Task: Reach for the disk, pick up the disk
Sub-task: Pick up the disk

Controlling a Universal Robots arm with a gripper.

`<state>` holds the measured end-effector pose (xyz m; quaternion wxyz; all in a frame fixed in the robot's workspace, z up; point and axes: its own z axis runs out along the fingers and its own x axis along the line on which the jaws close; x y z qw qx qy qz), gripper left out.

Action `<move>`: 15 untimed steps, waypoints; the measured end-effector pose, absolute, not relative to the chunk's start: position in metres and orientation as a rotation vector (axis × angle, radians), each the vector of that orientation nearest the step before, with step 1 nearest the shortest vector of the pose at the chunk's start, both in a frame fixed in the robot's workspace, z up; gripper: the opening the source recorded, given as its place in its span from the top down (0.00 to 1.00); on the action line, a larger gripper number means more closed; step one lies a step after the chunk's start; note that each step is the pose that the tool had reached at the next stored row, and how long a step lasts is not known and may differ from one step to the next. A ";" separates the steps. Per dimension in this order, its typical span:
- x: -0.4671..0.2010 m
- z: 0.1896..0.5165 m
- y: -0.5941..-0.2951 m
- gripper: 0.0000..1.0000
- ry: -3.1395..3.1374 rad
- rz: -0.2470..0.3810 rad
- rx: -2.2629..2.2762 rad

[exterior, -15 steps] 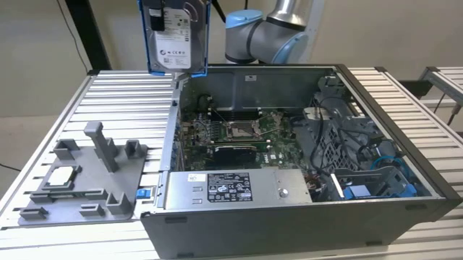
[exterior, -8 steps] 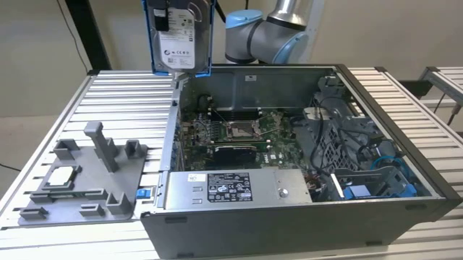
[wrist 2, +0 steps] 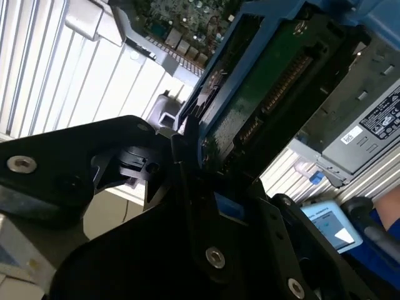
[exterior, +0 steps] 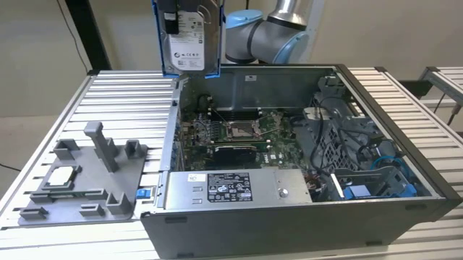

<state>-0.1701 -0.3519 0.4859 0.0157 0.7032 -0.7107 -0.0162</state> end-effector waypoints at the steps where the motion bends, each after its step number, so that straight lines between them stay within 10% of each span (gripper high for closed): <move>1: -0.166 0.485 -0.352 1.00 -2.211 -0.049 2.188; 15: -0.106 0.481 -0.352 1.00 -2.212 -0.047 2.189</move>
